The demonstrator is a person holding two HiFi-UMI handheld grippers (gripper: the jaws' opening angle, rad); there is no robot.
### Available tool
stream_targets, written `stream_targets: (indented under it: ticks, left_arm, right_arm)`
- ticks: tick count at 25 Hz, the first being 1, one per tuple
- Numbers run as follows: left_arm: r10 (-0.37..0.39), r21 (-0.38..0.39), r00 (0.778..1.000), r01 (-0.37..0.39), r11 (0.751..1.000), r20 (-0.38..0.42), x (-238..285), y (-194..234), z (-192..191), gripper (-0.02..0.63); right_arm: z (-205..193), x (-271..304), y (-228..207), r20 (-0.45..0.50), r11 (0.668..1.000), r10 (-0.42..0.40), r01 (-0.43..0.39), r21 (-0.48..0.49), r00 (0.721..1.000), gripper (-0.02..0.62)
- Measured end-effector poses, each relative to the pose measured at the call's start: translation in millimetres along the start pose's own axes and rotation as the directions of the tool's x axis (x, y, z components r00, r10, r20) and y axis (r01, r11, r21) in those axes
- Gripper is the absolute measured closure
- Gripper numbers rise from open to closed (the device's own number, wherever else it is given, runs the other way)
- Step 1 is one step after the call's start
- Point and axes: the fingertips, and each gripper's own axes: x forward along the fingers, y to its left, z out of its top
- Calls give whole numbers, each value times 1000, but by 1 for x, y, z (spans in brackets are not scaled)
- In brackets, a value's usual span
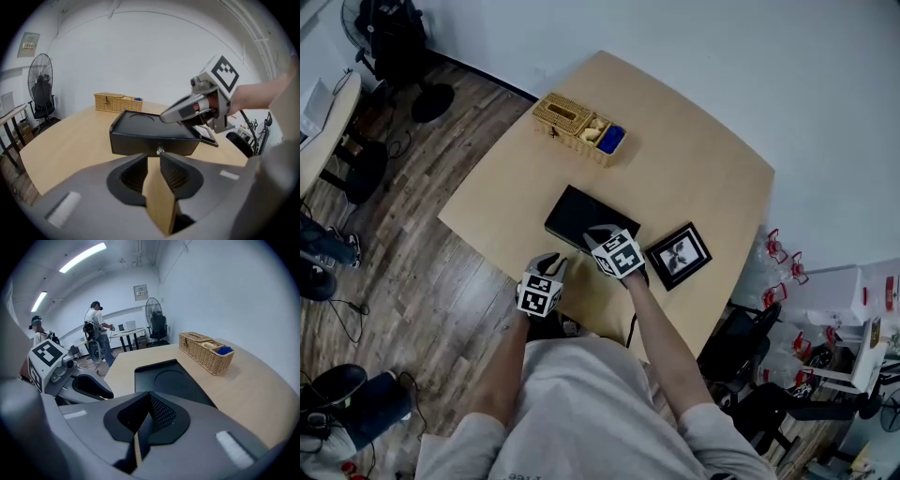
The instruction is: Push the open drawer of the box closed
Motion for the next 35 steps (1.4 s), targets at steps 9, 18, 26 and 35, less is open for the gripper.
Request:
stream_targets:
  ticks: [9,18,26,35]
  left_arm:
    - [-24,2,998,24,1000,50,-30,-7,9,468]
    - [-79,87,994,72,994,72,-50,-25,17,468]
    - [-89,156,989,70,985,121,-68,-22,24,468]
    - [-147,185,979,120,975,141,-88,-13,9,480]
  right_arm:
    - [-34,-39,33,113,949,-217,182,256,970,594]
    - [-63,-79,64,200,822,-395,248,513,896,594]
    - [-65,-97,74,227,773,-518,337,538,825,594]
    - [-81,-83,107,224,721,-567,346,601,792,594]
